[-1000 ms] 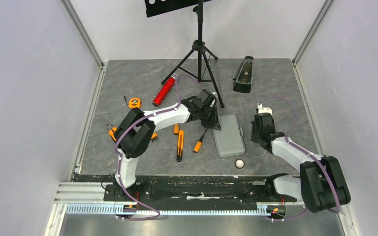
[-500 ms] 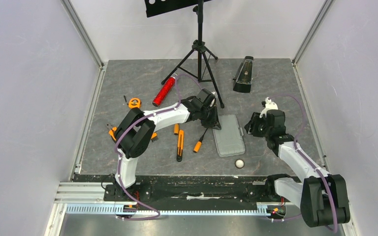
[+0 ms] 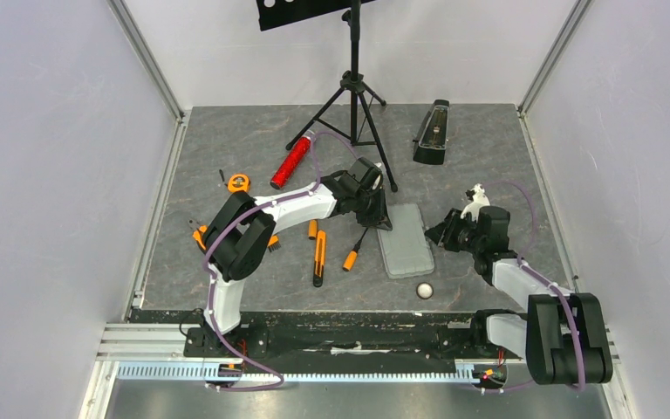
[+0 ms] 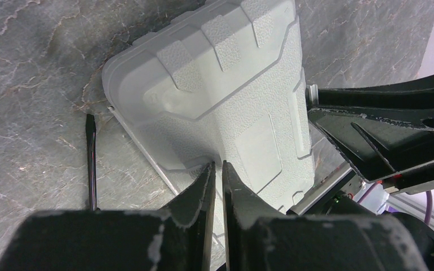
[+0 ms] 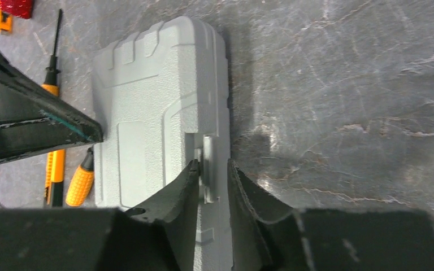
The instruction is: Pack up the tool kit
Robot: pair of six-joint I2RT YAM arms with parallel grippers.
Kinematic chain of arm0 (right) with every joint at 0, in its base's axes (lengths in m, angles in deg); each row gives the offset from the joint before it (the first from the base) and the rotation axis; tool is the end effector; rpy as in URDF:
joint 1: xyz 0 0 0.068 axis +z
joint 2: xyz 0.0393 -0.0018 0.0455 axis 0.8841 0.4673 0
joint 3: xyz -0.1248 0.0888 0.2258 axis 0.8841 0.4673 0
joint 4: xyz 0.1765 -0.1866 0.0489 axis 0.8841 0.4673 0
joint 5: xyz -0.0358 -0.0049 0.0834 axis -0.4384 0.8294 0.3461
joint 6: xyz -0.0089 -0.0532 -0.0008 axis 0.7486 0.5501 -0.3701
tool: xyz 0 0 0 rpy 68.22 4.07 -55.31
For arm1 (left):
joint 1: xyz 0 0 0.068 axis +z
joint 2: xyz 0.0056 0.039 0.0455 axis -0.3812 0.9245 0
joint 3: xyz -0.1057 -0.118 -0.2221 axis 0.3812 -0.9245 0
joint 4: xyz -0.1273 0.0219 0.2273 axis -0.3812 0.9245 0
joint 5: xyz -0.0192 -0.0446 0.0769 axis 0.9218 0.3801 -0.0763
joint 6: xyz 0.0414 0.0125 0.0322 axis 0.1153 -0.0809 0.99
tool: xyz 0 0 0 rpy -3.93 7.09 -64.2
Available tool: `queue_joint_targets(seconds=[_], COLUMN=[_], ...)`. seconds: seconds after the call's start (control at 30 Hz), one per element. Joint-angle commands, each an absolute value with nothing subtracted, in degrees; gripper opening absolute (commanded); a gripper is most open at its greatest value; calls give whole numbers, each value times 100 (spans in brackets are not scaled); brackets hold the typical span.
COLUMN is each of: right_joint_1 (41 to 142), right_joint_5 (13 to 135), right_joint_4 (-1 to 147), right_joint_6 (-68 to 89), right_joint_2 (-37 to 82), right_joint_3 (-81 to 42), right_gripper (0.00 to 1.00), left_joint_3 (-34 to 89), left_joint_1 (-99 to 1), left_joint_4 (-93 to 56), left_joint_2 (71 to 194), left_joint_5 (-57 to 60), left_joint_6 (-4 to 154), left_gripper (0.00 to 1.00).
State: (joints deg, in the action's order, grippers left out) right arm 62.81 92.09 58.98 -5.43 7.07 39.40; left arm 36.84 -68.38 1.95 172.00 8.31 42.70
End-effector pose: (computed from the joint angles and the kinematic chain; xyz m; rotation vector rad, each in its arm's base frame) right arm 0.2038 0.0176 0.1468 0.1759 2.2080 0.7146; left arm 0.2962 -0.3198 0.1844 0.1856 2.6927 -0.9170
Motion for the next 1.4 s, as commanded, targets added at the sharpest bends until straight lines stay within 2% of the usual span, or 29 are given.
queue_joint_targets(seconds=[0.0, 0.13, 0.27, 0.4, 0.6, 0.9, 1.0, 1.23, 1.37], right_joint_1=[6087, 5995, 5913, 5840, 5815, 5818, 5818, 5810, 5810], right_joint_5=[9283, 9371, 9197, 8795, 8539, 9546, 9809, 10347, 10479], right_joint_4=[5613, 5387, 5361, 5604, 5725, 5035, 4711, 3832, 3697], right_joint_6=[-578, -750, -913, -887, -909, -1098, -1294, -1797, -1885], right_joint_2=[909, 1085, 1092, 941, 812, 1166, 1300, 1624, 1505], right_joint_3=[4165, 4315, 4442, 4453, 4443, 4471, 4559, 4783, 4784], right_gripper=[22, 7, 0, 1, 13, 28, 30, 27, 8], left_joint_3=[3633, 3630, 3621, 3597, 3573, 3568, 3559, 3551, 3514], left_joint_1=[-6785, -6785, -6786, -6785, -6785, -6785, -6785, -6785, -6785], left_joint_4=[698, 698, 698, 698, 698, 680, 679, 665, 584], left_joint_2=[17442, 17438, 17429, 17414, 17409, 17400, 17396, 17382, 17314], left_joint_5=[523, 522, 515, 488, 489, 506, 506, 504, 498], left_joint_6=[4501, 4509, 4514, 4529, 4536, 4546, 4545, 4546, 4524], left_gripper=[17, 17, 17, 17, 17, 17, 17, 17, 17])
